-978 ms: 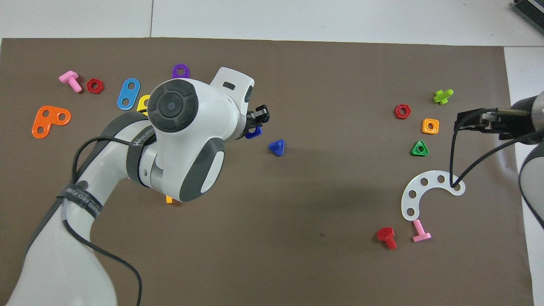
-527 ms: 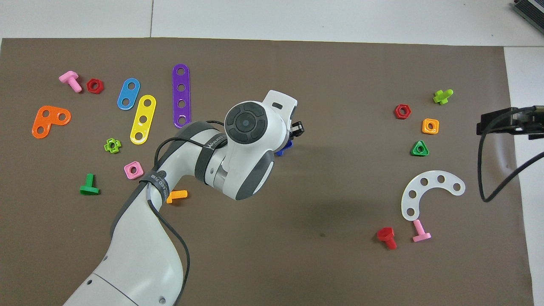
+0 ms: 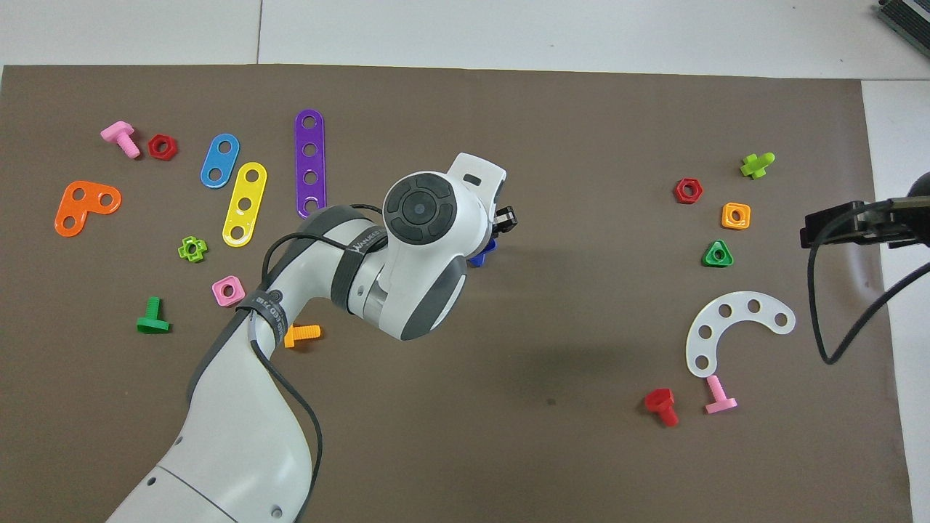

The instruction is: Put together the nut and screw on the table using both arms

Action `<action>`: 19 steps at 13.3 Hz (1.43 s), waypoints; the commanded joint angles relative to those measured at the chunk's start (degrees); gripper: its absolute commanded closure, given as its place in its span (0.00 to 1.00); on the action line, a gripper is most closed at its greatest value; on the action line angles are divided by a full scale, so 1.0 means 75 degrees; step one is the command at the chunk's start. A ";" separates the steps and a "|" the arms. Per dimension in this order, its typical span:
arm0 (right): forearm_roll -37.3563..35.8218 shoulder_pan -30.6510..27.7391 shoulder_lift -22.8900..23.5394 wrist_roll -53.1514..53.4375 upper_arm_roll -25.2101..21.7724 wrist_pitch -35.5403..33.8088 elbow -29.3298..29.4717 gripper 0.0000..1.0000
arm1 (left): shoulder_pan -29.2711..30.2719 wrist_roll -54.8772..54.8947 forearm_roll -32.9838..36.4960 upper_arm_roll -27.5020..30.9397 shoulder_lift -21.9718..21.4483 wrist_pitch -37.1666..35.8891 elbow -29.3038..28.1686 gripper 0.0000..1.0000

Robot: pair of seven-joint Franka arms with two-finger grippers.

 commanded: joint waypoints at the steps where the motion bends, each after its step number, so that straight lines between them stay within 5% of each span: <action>1: -0.0013 0.0011 -0.0030 -0.0124 0.0041 0.0149 -0.0076 0.00 | -0.0167 -0.0065 0.0196 0.0101 0.0025 -0.0135 -0.0086 1.00; 19: -0.0002 0.0023 -0.0042 -0.0136 0.0053 0.0220 -0.0147 0.00 | -0.0144 -0.0030 0.0395 0.0124 0.0037 0.0521 -0.0790 1.00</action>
